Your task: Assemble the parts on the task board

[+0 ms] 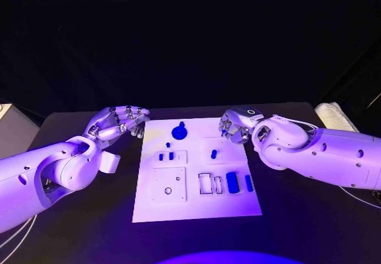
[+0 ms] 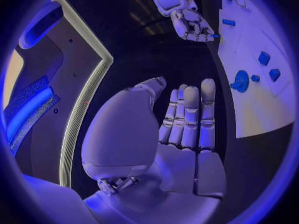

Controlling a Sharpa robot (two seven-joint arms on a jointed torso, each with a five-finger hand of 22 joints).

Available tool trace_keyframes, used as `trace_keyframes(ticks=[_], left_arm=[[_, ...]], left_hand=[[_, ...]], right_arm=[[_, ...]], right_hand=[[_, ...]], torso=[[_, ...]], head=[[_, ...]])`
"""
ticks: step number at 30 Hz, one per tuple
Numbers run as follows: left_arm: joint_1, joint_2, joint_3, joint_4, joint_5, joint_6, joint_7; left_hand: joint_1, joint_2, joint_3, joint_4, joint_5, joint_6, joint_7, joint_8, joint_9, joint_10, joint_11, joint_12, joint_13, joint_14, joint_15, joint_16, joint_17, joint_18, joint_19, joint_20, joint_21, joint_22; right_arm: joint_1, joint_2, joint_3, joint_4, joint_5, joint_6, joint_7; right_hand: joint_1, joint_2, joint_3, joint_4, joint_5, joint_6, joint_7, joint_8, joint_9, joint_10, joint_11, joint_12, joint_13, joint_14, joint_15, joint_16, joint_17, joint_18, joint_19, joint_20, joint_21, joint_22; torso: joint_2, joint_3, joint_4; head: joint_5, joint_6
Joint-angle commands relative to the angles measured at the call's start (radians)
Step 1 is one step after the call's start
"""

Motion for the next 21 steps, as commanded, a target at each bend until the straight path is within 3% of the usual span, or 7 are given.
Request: trace_keyframes(ticks=[1,7,9,11,15,21], left_arm=[[0.0,0.002,0.001,0.001,0.009,-0.005,0.004],[0.0,0.004,0.001,0.003,0.015,-0.011,0.001],[0.0,0.004,0.0,0.006,0.016,-0.012,-0.001],[-0.001,0.004,0.0,0.01,0.017,-0.014,-0.001],[-0.002,0.006,0.0,0.014,0.02,-0.018,0.0],[-0.003,0.019,0.0,0.017,0.024,-0.02,-0.004]], left_hand=[[0.008,-0.003,-0.003,0.003,0.005,-0.006,0.002,-0.005,-0.001,-0.003,0.005,-0.005,-0.001,0.0,0.005,0.004,0.0,0.012,0.005,0.001,0.002,-0.001],[0.008,-0.004,-0.003,0.003,0.005,-0.007,0.002,-0.005,-0.002,-0.004,0.006,-0.005,-0.002,0.0,0.006,0.004,-0.001,0.012,0.004,0.002,0.001,-0.002],[0.008,-0.004,-0.003,0.003,0.005,-0.007,0.002,-0.005,-0.002,-0.004,0.006,-0.005,-0.002,-0.001,0.006,0.004,-0.002,0.011,0.005,0.002,0.002,-0.001],[0.008,-0.004,-0.003,0.003,0.005,-0.007,0.002,-0.005,-0.002,-0.004,0.006,-0.005,-0.002,-0.001,0.006,0.004,-0.002,0.011,0.005,0.002,0.002,-0.001],[0.008,-0.004,-0.003,0.003,0.005,-0.007,0.002,-0.005,-0.002,-0.004,0.006,-0.005,-0.002,-0.001,0.006,0.004,-0.002,0.011,0.005,0.002,0.002,-0.001],[0.008,-0.004,-0.004,0.004,0.005,-0.008,0.003,-0.005,-0.002,-0.005,0.006,-0.005,-0.002,-0.001,0.006,0.003,-0.003,0.011,0.005,0.002,0.002,-0.001]], right_arm=[[0.001,-0.006,0.001,0.031,0.047,-0.039,0.023],[-0.014,-0.007,0.002,0.132,0.073,-0.043,0.046],[-0.019,0.002,0.002,0.153,0.073,-0.039,0.051],[-0.026,0.016,0.002,0.171,0.067,-0.035,0.056],[-0.038,0.049,0.001,0.177,0.053,-0.021,0.07],[-0.067,0.107,-0.004,0.151,0.025,0.005,0.084]], right_hand=[[-0.011,0.0,0.002,-0.003,-0.001,0.005,0.003,0.004,0.001,0.018,-0.012,-0.002,-0.001,0.07,-0.004,0.002,0.102,-0.02,-0.005,0.001,0.004,0.0],[-0.019,-0.002,0.001,-0.004,-0.006,0.0,0.006,0.005,0.005,0.014,-0.01,-0.003,-0.001,0.07,-0.001,0.002,0.102,-0.02,-0.008,0.002,0.002,-0.001],[-0.02,-0.002,0.001,-0.004,-0.007,0.0,0.006,0.005,0.006,0.014,-0.01,-0.003,-0.001,0.07,-0.001,0.002,0.102,-0.02,-0.009,0.002,0.002,-0.001],[-0.02,-0.002,0.001,-0.004,-0.007,0.0,0.005,0.005,0.006,0.014,-0.01,-0.003,-0.001,0.07,-0.001,0.002,0.102,-0.019,-0.01,0.002,-0.001,-0.004],[-0.021,-0.003,0.0,-0.004,-0.008,0.0,0.005,0.005,0.006,0.014,-0.01,-0.003,-0.001,0.07,-0.001,0.002,0.101,-0.019,-0.01,0.002,-0.001,-0.005],[-0.022,-0.004,-0.001,-0.005,-0.007,0.0,0.005,0.006,0.008,0.017,-0.011,-0.001,0.0,0.07,-0.001,0.003,0.103,-0.019,-0.011,0.003,-0.001,-0.004]], torso=[[0.002,0.0001,0.0012],[0.0,-0.0002,0.0027],[0.0,0.0016,-0.0012],[0.0,0.001,-0.0041],[-0.001,-0.0018,-0.0043],[-0.002,-0.0015,0.0017]], head=[[0.008,0.001],[0.031,-0.001],[0.041,-0.002],[0.048,-0.003],[0.067,-0.002],[0.097,-0.01]])
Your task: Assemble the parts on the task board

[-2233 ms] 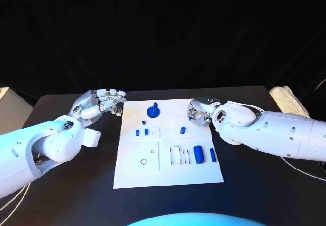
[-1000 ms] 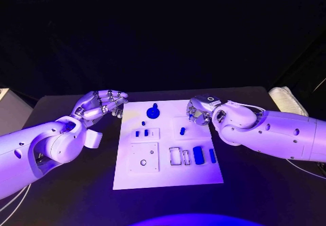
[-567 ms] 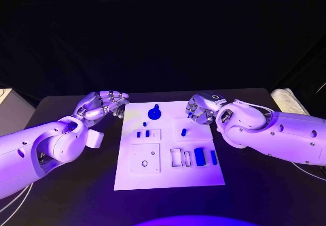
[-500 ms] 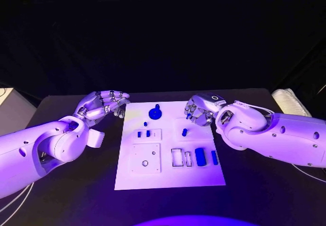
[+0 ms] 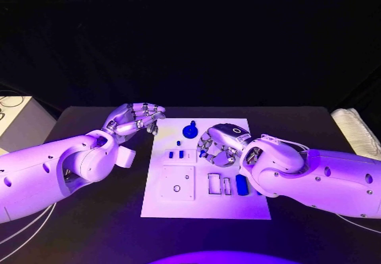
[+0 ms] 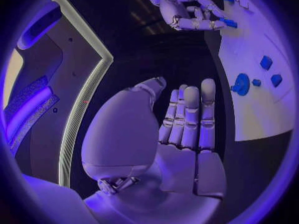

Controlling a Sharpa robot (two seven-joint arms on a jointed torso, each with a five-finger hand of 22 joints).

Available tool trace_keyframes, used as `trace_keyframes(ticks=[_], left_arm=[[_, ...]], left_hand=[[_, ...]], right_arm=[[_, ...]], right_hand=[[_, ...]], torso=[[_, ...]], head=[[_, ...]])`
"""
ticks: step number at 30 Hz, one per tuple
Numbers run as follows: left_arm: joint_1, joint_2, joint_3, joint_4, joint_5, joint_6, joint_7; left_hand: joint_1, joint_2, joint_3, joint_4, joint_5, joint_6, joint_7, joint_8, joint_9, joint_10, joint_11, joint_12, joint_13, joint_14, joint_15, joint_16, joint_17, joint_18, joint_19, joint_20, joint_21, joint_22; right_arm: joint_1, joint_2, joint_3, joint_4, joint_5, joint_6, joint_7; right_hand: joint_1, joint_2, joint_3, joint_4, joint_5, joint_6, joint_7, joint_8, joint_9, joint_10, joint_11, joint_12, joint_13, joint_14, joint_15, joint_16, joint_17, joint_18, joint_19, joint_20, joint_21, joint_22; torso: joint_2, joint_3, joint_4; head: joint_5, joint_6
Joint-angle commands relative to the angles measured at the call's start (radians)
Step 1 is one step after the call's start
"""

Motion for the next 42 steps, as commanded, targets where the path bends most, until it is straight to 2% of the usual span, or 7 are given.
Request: trace_keyframes(ticks=[1,5,11,14,20,24,42], left_arm=[[-0.001,0.007,0.0,0.006,0.012,-0.004,0.0],[-0.001,0.013,0.0,0.01,0.013,-0.006,-0.007],[-0.001,0.02,0.0,0.015,0.013,-0.007,-0.011],[-0.001,0.022,0.0,0.016,0.013,-0.007,-0.012],[-0.001,0.026,0.0,0.015,0.013,-0.005,-0.017],[-0.001,0.028,0.0,0.014,0.013,-0.003,-0.018],[-0.001,0.03,0.0,0.009,0.012,-0.001,-0.024]], left_hand=[[0.008,-0.004,-0.004,0.004,0.005,-0.004,-0.001,-0.005,-0.001,-0.001,0.003,-0.005,-0.001,-0.001,0.006,0.003,0.0,0.012,0.005,0.002,0.002,-0.001],[0.008,-0.004,-0.004,0.004,0.005,-0.004,-0.001,-0.005,-0.001,-0.001,0.003,-0.005,-0.001,-0.002,0.006,0.003,-0.001,0.011,0.006,0.002,0.002,0.0],[0.008,-0.004,-0.004,0.004,0.005,-0.004,-0.001,-0.005,-0.001,-0.001,0.003,-0.005,-0.001,-0.002,0.006,0.003,-0.001,0.011,0.006,0.002,0.002,0.0],[0.008,-0.004,-0.005,0.005,0.005,-0.005,0.0,-0.005,-0.001,-0.001,0.003,-0.005,-0.001,-0.001,0.007,0.003,0.0,0.011,0.006,0.003,0.002,0.0],[0.008,-0.004,-0.005,0.005,0.005,-0.005,0.0,-0.005,-0.001,-0.002,0.003,-0.005,-0.001,-0.002,0.007,0.003,-0.001,0.012,0.005,0.003,0.002,-0.001],[0.008,-0.004,-0.005,0.005,0.005,-0.005,0.0,-0.005,-0.001,-0.002,0.003,-0.005,-0.001,-0.002,0.007,0.003,-0.001,0.012,0.005,0.003,0.002,-0.001],[0.008,-0.004,-0.006,0.007,0.005,-0.007,0.001,-0.005,-0.001,-0.004,0.004,-0.006,-0.002,0.002,0.008,0.006,0.006,0.011,0.009,0.003,0.004,0.003]], right_arm=[[-0.018,0.026,-0.002,-0.018,-0.035,0.035,0.033],[-0.039,0.064,-0.005,-0.041,-0.053,0.057,0.028],[-0.057,0.09,-0.008,-0.055,-0.068,0.077,0.017],[-0.062,0.097,-0.009,-0.059,-0.076,0.081,0.011],[-0.068,0.104,-0.011,-0.063,-0.085,0.088,0.003],[-0.073,0.11,-0.013,-0.067,-0.09,0.089,-0.002],[-0.084,0.128,-0.017,-0.086,-0.107,0.08,-0.012]], right_hand=[[-0.008,-0.003,-0.001,-0.006,-0.004,0.002,0.003,0.008,0.004,0.018,-0.011,-0.001,0.0,0.07,-0.001,0.003,0.104,-0.019,-0.007,-0.001,0.0,0.001],[-0.009,-0.004,-0.001,-0.006,-0.003,0.002,0.003,0.008,0.004,0.019,-0.012,0.0,0.001,0.07,-0.002,0.003,0.103,-0.019,-0.008,-0.001,-0.001,0.001],[-0.01,-0.006,-0.002,-0.007,-0.002,0.001,0.003,0.008,0.005,0.019,-0.012,0.0,0.001,0.071,-0.002,0.004,0.105,-0.018,-0.01,-0.001,-0.004,-0.003],[-0.01,-0.006,-0.002,-0.008,-0.001,0.0,0.003,0.008,0.005,0.018,-0.012,-0.001,0.001,0.071,-0.002,0.005,0.105,-0.017,-0.01,-0.001,-0.005,-0.005],[-0.015,-0.009,-0.004,-0.007,0.001,-0.002,0.004,0.008,0.007,0.017,-0.011,-0.001,0.001,0.071,-0.002,0.005,0.106,-0.017,-0.011,-0.001,-0.006,-0.005],[-0.017,-0.009,-0.005,-0.006,0.002,-0.003,0.004,0.008,0.007,0.017,-0.01,-0.001,0.001,0.071,-0.001,0.005,0.107,-0.017,-0.011,0.0,-0.006,-0.005],[-0.021,-0.011,-0.007,-0.005,0.002,-0.004,0.003,0.008,0.009,0.016,-0.01,-0.002,0.001,0.071,-0.001,0.006,0.108,-0.017,-0.012,0.0,-0.007,-0.006]], torso=[[0.0,-0.0006,0.0039],[0.001,0.0005,-0.0011],[0.002,-0.0012,-0.0012],[0.002,-0.0008,-0.0024],[0.0,-0.0002,0.0011],[0.0,-0.0003,0.0006],[0.0,-0.0004,0.0002]], head=[[0.028,-0.008],[0.056,-0.015],[0.064,-0.025],[0.074,-0.037],[0.089,-0.058],[0.094,-0.063],[0.096,-0.065]])
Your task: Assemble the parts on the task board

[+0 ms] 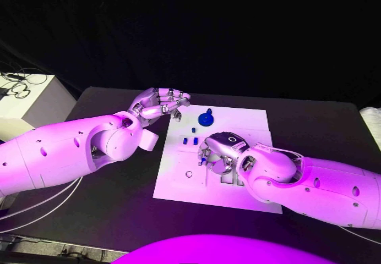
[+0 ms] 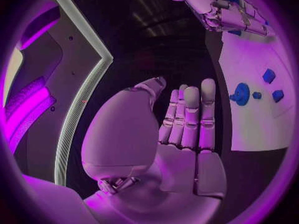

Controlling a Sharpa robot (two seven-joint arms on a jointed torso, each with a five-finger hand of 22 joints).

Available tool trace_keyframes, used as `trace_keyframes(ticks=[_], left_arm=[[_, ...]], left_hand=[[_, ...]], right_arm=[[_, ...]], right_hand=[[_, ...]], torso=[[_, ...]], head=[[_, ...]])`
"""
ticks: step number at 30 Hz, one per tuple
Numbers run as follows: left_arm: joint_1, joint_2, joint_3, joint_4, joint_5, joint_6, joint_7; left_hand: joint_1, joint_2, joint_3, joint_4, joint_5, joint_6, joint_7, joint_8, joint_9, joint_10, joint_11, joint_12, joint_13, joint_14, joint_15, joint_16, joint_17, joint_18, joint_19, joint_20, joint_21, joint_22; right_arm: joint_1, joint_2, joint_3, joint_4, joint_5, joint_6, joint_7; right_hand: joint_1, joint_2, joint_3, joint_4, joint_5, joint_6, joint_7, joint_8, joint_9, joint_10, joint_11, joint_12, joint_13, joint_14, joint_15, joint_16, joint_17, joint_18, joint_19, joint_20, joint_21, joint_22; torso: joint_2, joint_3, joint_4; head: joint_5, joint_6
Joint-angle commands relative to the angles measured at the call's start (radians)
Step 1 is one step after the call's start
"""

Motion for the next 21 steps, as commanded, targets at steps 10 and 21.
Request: trace_keyframes(ticks=[10,21], left_arm=[[0.0,0.003,0.001,-0.006,0.001,0.008,-0.004],[0.0,0.004,0.001,-0.009,0.0,0.008,-0.007]], left_hand=[[0.008,-0.004,-0.004,0.005,0.005,-0.008,0.001,-0.005,-0.001,-0.004,0.004,-0.005,-0.001,0.002,0.008,0.005,0.0,0.011,0.005,0.0,0.004,0.001],[0.008,-0.004,-0.004,0.005,0.005,-0.008,0.001,-0.005,-0.001,-0.004,0.004,-0.005,-0.001,0.002,0.008,0.005,0.0,0.011,0.005,0.0,0.004,0.001]], right_arm=[[-0.006,0.015,0.0,-0.005,-0.048,0.009,-0.007],[-0.008,0.021,-0.001,-0.008,-0.057,0.011,-0.006]], right_hand=[[-0.007,0.001,-0.005,-0.004,0.003,-0.002,0.003,0.002,0.002,0.006,-0.005,0.002,0.0,0.071,-0.001,0.007,0.108,-0.017,-0.004,0.0,-0.002,0.001],[-0.009,-0.002,-0.006,-0.005,0.004,-0.004,0.004,0.001,0.003,0.005,-0.005,0.002,0.0,0.072,-0.001,0.008,0.111,-0.017,-0.005,0.0,-0.003,0.001]], torso=[[0.0,0.0004,0.001],[0.001,0.0001,0.0004]], head=[[-0.004,-0.002],[-0.003,-0.005]])
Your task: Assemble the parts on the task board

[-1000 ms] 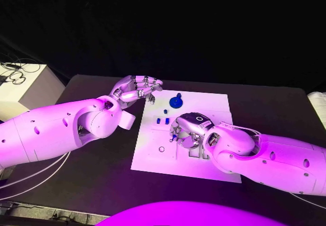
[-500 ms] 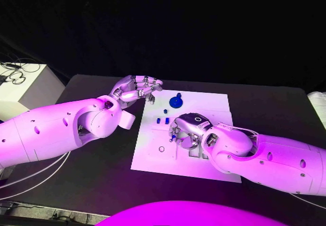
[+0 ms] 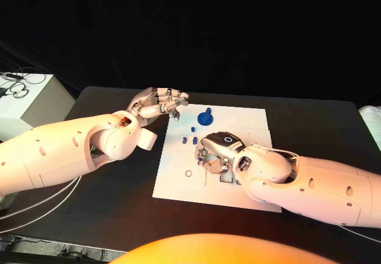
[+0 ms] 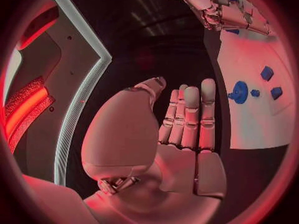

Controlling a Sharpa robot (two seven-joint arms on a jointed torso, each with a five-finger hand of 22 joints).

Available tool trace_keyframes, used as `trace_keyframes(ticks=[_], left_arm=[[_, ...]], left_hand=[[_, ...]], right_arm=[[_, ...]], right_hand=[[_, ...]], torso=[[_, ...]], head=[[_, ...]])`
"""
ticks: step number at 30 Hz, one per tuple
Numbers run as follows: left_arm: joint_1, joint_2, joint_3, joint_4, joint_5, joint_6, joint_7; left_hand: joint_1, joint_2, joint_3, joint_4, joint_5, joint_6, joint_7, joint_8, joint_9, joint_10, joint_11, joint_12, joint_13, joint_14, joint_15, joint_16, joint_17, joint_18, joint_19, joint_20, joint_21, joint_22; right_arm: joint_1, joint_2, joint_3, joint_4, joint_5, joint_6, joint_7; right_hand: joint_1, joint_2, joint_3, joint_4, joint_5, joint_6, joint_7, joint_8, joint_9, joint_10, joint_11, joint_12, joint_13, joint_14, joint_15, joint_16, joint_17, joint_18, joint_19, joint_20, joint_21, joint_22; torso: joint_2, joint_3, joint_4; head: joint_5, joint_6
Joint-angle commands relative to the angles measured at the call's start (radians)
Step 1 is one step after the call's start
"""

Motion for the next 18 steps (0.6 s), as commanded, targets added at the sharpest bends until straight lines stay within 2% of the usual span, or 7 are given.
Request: trace_keyframes(ticks=[1,10,18], left_arm=[[0.0,0.002,0.001,0.001,0.001,0.007,0.001],[0.0,0.003,0.001,0.0,0.0,0.008,0.0],[0.0,0.003,0.001,0.0,0.0,0.008,-0.001]], left_hand=[[0.008,-0.004,-0.004,0.005,0.005,-0.008,0.001,-0.005,-0.002,-0.004,0.004,-0.005,-0.001,0.002,0.008,0.005,0.0,0.011,0.006,0.0,0.004,0.001],[0.008,-0.004,-0.004,0.005,0.005,-0.008,0.001,-0.005,-0.002,-0.004,0.004,-0.005,-0.001,0.002,0.008,0.005,0.0,0.011,0.006,0.0,0.004,0.001],[0.01,-0.003,-0.004,0.005,0.005,-0.008,0.001,-0.005,-0.001,-0.004,0.005,-0.005,-0.001,0.004,0.008,0.007,0.003,0.011,0.007,0.001,0.005,0.002]], right_arm=[[-0.001,0.002,0.0,-0.001,-0.022,0.013,0.0],[-0.002,0.008,-0.001,-0.01,-0.036,0.069,-0.016],[-0.005,0.015,-0.004,-0.014,-0.06,0.091,-0.024]], right_hand=[[-0.007,0.001,-0.003,-0.002,0.003,-0.002,0.005,0.003,0.001,0.001,-0.002,0.004,0.001,0.072,-0.001,0.004,0.111,-0.017,-0.005,0.0,-0.003,0.001],[-0.01,-0.002,-0.005,-0.002,0.001,-0.004,0.005,0.003,0.002,0.001,-0.001,0.004,0.002,0.071,-0.001,0.003,0.108,-0.016,-0.008,0.001,-0.007,-0.003],[-0.018,-0.013,-0.008,-0.002,-0.004,-0.012,0.006,-0.001,0.004,-0.007,0.001,0.003,0.001,0.071,0.001,0.004,0.109,-0.015,-0.011,0.002,-0.011,-0.005]], torso=[[0.0,0.0,0.0002],[-0.001,-0.0002,0.0001],[-0.001,-0.0004,0.0003]], head=[[0.001,-0.001],[0.001,-0.003],[0.0,-0.004]])
